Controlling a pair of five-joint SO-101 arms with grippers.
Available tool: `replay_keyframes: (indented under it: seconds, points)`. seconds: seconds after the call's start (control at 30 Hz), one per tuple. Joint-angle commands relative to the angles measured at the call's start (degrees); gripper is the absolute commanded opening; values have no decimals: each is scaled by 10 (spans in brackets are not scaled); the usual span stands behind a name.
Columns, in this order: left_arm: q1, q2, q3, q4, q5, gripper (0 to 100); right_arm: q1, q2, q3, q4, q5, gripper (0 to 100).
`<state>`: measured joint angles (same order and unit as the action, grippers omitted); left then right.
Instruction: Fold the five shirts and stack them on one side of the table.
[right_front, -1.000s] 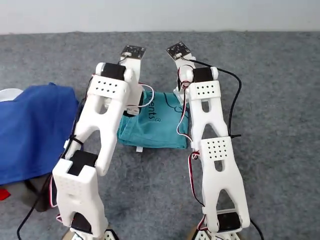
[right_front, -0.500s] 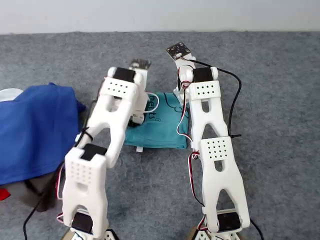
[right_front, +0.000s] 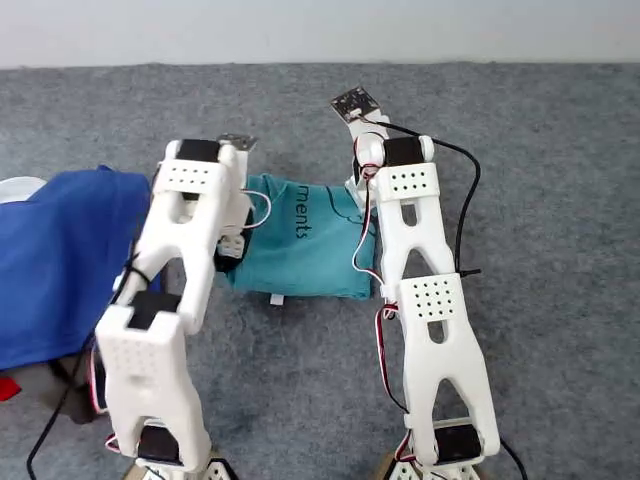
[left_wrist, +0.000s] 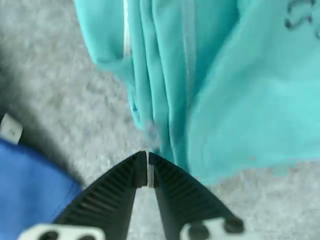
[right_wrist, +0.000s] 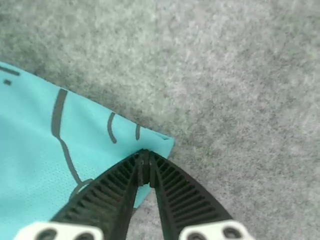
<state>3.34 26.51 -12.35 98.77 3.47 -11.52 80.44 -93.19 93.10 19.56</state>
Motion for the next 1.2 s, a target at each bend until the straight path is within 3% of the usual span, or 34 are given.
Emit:
replay_keyframes:
  seconds: [0.0, 0.13, 0.3, 0.53, 0.7, 1.17]
  points:
    - [-2, -98, 25, 9, -4, 13, 1, -5, -7, -9, -1, 10]
    - [-5, -161, 25, -14, 25, 13, 1, -6, -7, -9, -1, 10]
    - [-1, -193, 25, -103, 83, 14, -4, -32, -33, 7, -4, 10]
    - [31, -146, 25, -236, 121, 41, -10, -66, -28, 30, -6, 10]
    - [53, -110, 20, -312, 157, 96, -7, -54, -28, 22, -59, 10]
    - [84, 98, -154, -345, 157, 60, -7, -1, -31, 15, -62, 10]
